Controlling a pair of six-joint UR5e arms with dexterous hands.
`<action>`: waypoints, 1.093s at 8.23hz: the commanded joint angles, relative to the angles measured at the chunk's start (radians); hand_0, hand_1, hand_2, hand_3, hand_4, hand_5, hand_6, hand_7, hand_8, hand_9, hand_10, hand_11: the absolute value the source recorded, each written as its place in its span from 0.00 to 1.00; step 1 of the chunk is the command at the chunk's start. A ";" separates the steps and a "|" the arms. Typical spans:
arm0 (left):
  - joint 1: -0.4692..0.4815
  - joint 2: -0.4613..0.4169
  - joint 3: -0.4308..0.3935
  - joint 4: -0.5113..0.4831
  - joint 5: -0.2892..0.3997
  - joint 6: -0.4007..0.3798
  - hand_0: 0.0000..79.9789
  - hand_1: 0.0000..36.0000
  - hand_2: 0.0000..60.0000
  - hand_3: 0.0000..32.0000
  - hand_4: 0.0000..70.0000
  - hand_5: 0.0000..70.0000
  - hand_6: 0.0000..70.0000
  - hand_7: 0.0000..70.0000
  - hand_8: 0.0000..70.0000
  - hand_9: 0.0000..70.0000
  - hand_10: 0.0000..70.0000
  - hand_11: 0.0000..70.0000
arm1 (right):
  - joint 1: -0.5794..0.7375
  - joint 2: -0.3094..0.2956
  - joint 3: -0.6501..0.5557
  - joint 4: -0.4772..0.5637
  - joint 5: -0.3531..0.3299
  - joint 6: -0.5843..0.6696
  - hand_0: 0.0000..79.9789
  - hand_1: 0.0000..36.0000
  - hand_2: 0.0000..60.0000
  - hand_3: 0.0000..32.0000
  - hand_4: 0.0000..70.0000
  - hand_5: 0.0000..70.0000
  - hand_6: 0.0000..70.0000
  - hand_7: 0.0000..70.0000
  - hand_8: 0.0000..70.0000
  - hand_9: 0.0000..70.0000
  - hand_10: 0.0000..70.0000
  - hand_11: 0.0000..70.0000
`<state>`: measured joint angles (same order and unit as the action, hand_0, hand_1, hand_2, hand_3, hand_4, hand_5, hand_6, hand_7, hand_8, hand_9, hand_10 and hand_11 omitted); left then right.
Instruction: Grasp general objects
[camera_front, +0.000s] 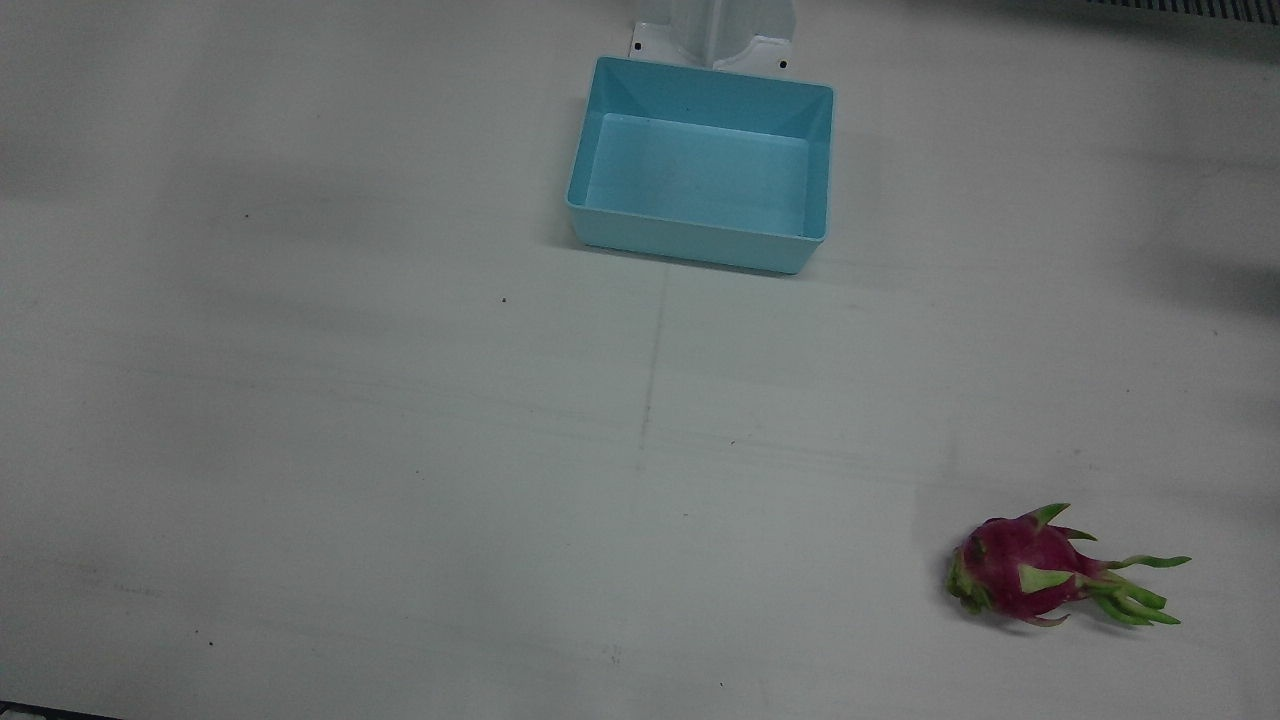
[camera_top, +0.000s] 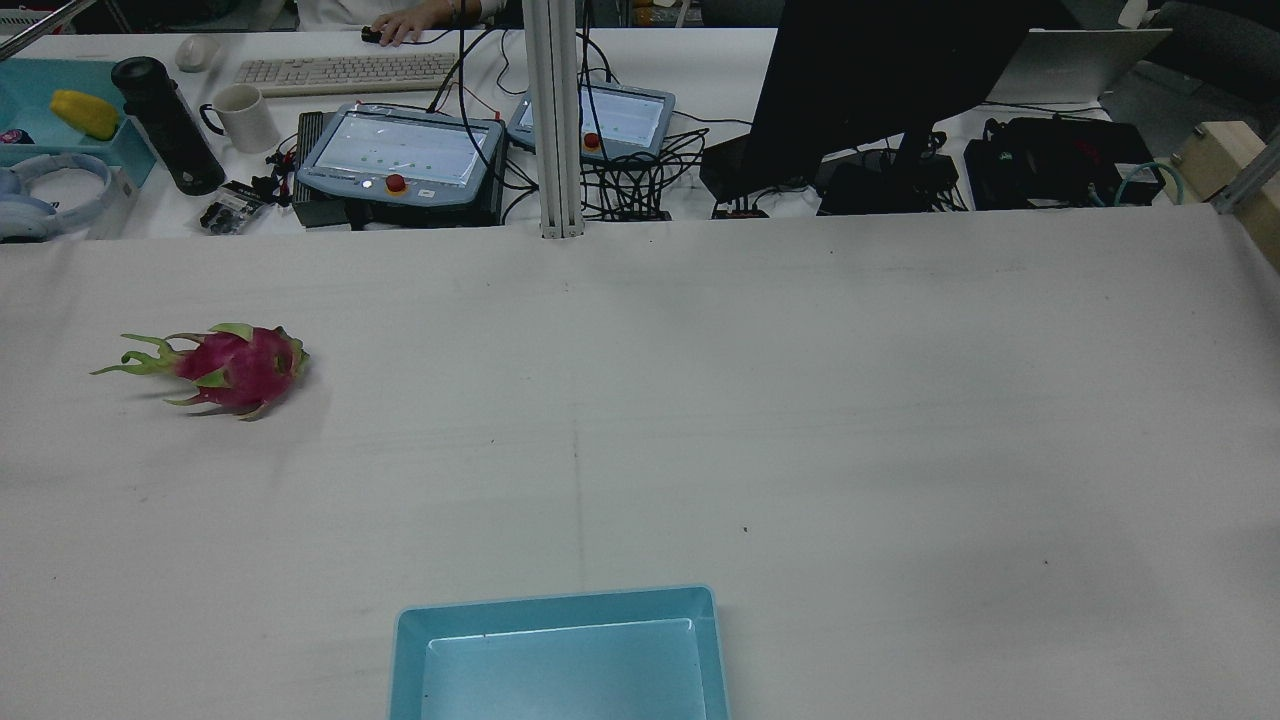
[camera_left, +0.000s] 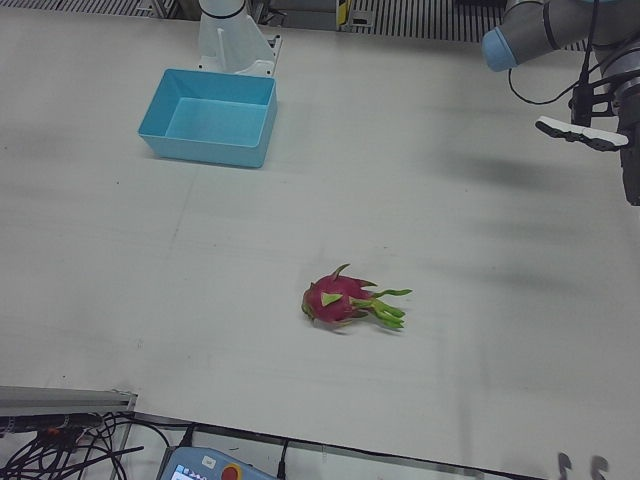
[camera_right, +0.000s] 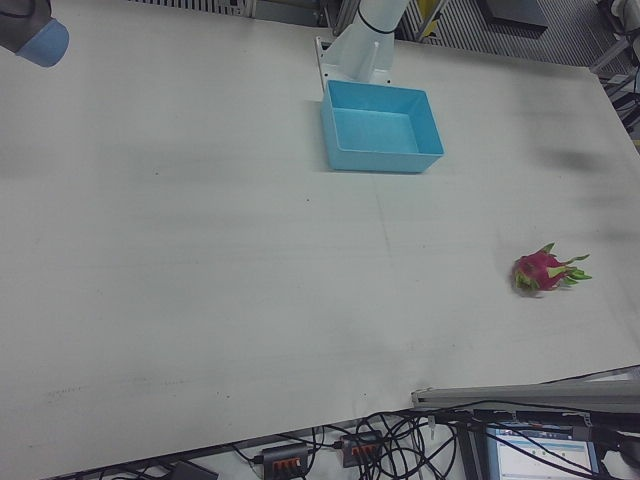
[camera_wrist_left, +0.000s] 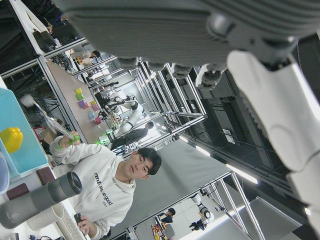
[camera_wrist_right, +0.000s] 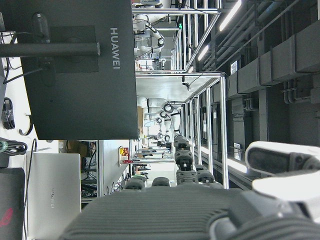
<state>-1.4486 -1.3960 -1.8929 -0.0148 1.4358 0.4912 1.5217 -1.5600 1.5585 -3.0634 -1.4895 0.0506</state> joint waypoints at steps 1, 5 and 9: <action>-0.009 0.005 -0.003 -0.008 0.009 0.003 0.62 0.42 0.00 1.00 0.00 0.00 0.00 0.00 0.00 0.00 0.00 0.03 | 0.000 0.000 0.000 0.000 0.000 0.000 0.00 0.00 0.00 0.00 0.00 0.00 0.00 0.00 0.00 0.00 0.00 0.00; -0.012 0.044 -0.067 -0.007 0.009 -0.002 0.62 0.43 0.03 0.00 0.02 0.07 0.00 0.05 0.00 0.00 0.00 0.02 | 0.000 0.000 0.000 0.000 0.000 0.000 0.00 0.00 0.00 0.00 0.00 0.00 0.00 0.00 0.00 0.00 0.00 0.00; -0.010 0.067 -0.118 -0.013 0.011 0.000 0.63 0.45 0.04 0.00 0.04 0.12 0.00 0.07 0.00 0.00 0.00 0.03 | 0.000 0.000 0.000 0.000 0.000 0.000 0.00 0.00 0.00 0.00 0.00 0.00 0.00 0.00 0.00 0.00 0.00 0.00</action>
<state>-1.4599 -1.3380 -1.9897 -0.0264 1.4456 0.4899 1.5217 -1.5600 1.5585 -3.0634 -1.4895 0.0506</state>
